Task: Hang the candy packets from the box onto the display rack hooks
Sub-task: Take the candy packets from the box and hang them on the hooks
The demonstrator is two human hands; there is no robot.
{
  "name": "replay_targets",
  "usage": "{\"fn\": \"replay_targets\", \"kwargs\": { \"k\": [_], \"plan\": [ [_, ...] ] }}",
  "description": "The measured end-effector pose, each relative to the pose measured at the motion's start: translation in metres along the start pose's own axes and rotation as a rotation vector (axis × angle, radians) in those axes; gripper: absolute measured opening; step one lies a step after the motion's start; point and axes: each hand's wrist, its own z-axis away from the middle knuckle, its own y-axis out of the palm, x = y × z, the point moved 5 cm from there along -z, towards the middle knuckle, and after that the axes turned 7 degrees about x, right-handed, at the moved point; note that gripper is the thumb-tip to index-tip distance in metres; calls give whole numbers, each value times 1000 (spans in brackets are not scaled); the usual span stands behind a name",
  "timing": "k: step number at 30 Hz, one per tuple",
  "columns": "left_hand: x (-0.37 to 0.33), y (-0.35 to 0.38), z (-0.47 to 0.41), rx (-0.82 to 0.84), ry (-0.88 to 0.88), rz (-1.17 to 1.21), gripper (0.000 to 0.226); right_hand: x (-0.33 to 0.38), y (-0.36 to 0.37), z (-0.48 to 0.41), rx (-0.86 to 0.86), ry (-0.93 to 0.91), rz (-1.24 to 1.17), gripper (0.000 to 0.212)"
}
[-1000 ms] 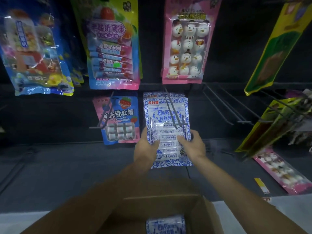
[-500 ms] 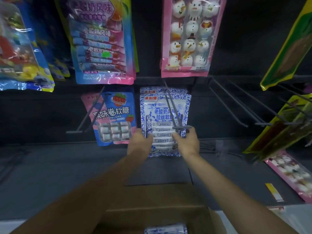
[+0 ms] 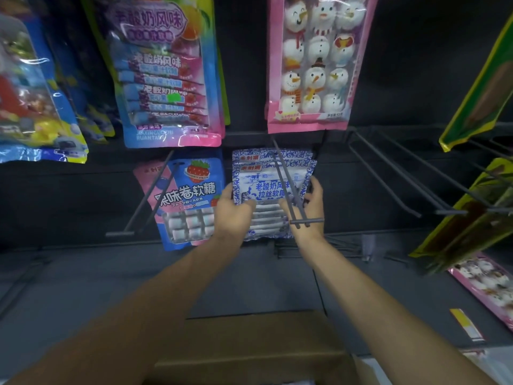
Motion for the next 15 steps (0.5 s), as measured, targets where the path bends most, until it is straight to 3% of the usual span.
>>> {"fn": "replay_targets", "kwargs": {
  "k": [4,9,15],
  "plan": [
    [-5,6,-6,16,0,28,63,27,-1,20,42,-88,94,113],
    [-14,8,-21,-6,26,62,41,21,9,15,128,-162,299,106],
    [-3,13,-30,50,-21,34,70,17,14,3,125,-147,380,97]
  ]
}}
